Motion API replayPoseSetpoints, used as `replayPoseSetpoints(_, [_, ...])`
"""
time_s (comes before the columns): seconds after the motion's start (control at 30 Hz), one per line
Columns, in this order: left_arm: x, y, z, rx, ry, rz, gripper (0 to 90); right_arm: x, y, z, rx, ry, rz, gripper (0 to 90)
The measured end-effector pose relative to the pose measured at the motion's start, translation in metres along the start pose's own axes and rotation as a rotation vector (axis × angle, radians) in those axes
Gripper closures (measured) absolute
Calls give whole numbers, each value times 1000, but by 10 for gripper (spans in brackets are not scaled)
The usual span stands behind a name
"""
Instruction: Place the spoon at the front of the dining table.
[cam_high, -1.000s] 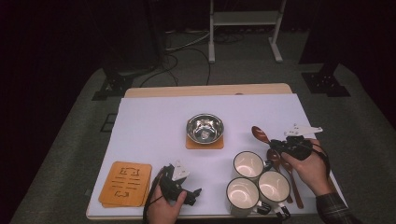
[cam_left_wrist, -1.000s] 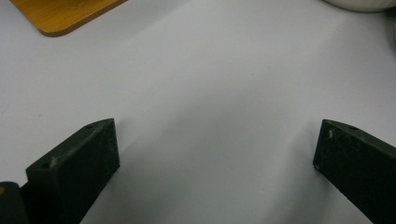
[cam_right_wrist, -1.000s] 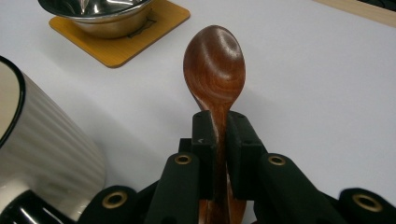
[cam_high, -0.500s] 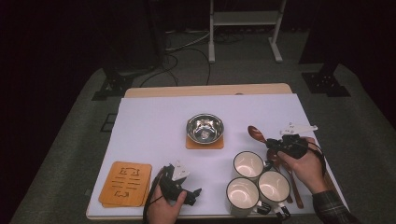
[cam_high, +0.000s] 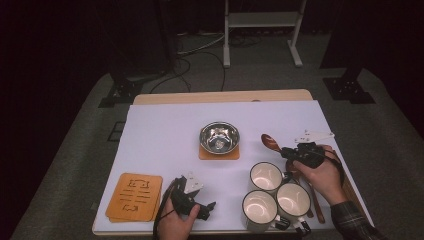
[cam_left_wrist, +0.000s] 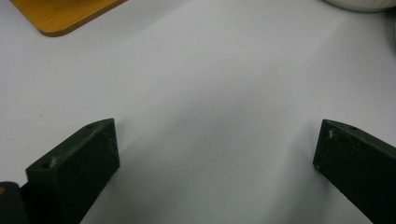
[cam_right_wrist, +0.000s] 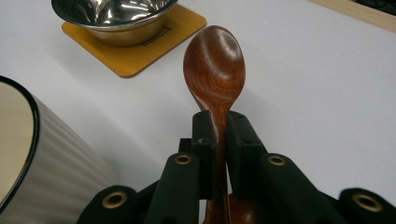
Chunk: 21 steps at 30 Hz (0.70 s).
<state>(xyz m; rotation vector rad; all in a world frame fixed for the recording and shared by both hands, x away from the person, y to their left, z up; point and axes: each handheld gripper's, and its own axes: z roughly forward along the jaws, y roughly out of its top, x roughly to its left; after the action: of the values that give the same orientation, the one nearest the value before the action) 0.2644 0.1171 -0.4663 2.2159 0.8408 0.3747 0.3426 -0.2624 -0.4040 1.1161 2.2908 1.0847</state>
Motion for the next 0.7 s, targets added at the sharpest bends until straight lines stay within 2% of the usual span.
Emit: replayPoseSetpoints(0.7, [0, 0, 0, 1, 1, 2, 0, 1, 9, 7, -2, 22, -6, 817])
